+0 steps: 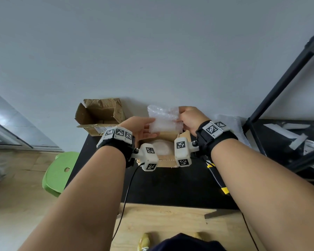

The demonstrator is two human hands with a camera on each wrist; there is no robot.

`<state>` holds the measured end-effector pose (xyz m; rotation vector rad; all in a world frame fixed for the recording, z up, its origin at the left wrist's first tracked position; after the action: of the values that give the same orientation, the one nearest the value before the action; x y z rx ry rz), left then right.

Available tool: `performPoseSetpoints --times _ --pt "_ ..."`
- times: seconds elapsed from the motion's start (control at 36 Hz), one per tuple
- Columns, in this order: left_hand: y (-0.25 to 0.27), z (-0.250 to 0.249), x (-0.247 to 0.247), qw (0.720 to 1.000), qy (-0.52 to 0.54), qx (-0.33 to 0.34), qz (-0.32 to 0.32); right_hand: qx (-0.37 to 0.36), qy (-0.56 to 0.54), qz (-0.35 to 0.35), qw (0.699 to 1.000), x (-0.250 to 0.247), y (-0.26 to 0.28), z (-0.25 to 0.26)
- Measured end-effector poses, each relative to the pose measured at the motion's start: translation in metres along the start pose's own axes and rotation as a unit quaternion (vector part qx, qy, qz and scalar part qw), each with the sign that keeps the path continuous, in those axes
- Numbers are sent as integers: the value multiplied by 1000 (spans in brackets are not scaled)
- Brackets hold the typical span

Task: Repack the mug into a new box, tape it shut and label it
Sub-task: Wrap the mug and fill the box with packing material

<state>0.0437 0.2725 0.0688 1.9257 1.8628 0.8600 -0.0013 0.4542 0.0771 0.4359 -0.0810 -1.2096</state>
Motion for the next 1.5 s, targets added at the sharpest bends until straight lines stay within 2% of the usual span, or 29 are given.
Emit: performPoseSetpoints --times 0.11,0.17,0.22,0.28,0.36,0.44,0.53,0.67,0.75,0.81,0.89,0.97,1.08,1.22,1.31,1.42,1.5 --pt "1 -6 -3 998 65 -15 9 -50 124 -29 991 7 2 3" --pt "0 -8 -5 995 91 -26 10 -97 183 -36 978 13 4 7" --pt "-2 -7 -7 996 90 -24 0 -125 245 -17 961 19 4 9" --pt "-2 -4 -9 997 71 -8 -29 -120 289 13 950 25 4 8" --pt "-4 0 -17 997 28 15 -68 -76 278 53 956 30 10 10" --pt "-4 2 -23 997 -16 27 -67 -28 202 75 976 35 13 15" --pt "-5 5 -28 995 -51 45 -77 8 139 76 987 44 13 17" --pt "-7 15 -40 980 -153 87 -96 51 122 80 988 56 7 8" --pt "-8 22 -45 970 -191 109 -102 29 263 48 963 59 6 2" --pt "-11 28 -49 960 -230 113 -115 23 315 25 949 65 6 -1" --pt "-15 36 -57 924 -320 115 -175 30 376 -10 926 79 0 -5" --pt "-16 45 -65 883 -393 110 -230 48 453 -42 889 93 -5 -11" --pt "-18 57 -75 863 -453 84 -205 71 512 -9 856 111 -7 -19" --pt "-23 69 -81 862 -457 103 -192 49 470 -37 881 130 -13 -28" --pt "-26 71 -83 865 -459 112 -171 76 451 -10 889 143 -14 -27" --pt "-28 74 -85 862 -468 111 -159 98 392 -38 914 151 -26 -36" --pt "-30 76 -87 864 -467 114 -153 127 377 -44 917 155 -35 -41"
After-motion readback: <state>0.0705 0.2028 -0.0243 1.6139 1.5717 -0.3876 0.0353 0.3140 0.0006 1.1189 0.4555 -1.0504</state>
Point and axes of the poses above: each hand's wrist, its own y-axis away from the middle knuckle, its own x-axis out of the palm, z = x × y, the point moved 1 cm from there along -y, towards the middle knuckle, and after that the axes turned 4 degrees about z, right-handed, at the moved point
